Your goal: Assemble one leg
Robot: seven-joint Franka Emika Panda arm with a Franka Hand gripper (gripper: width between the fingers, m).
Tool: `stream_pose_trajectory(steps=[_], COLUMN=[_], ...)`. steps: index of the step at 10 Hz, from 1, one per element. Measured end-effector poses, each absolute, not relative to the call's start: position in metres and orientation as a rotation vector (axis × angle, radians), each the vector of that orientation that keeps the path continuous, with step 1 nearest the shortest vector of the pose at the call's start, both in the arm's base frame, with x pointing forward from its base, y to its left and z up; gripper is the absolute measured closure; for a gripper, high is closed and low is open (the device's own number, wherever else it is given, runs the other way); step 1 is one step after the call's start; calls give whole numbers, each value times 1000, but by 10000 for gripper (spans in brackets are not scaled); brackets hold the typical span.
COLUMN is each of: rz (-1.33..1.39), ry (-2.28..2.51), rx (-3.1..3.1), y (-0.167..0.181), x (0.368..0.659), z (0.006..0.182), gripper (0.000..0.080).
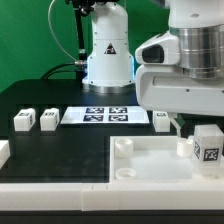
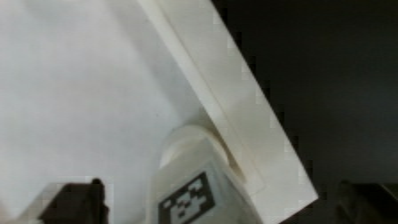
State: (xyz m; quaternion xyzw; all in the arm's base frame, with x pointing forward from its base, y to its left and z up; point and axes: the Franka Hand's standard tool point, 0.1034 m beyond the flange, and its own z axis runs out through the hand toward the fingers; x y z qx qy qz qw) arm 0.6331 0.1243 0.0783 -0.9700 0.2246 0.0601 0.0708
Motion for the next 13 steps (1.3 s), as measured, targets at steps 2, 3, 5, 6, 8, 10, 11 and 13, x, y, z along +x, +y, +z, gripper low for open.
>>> stream_pose_trajectory(steps=[2,3,5,6,8,10,11,13], rz=[127,89,76,76,76,73,18,-22], ry=[216,-147,-187,-189,-187,-179,-100,78], rx=[-3020,-3053,-3047,-3047,-3051,-3051,-3052,-3024], y=[121,120,120,120,117,116,114,112], x=[637,642,643,643,644,644,646,646], z=[80,83,83,83,83,83,81,81], gripper=[150,150,273,422,501,502,502,504])
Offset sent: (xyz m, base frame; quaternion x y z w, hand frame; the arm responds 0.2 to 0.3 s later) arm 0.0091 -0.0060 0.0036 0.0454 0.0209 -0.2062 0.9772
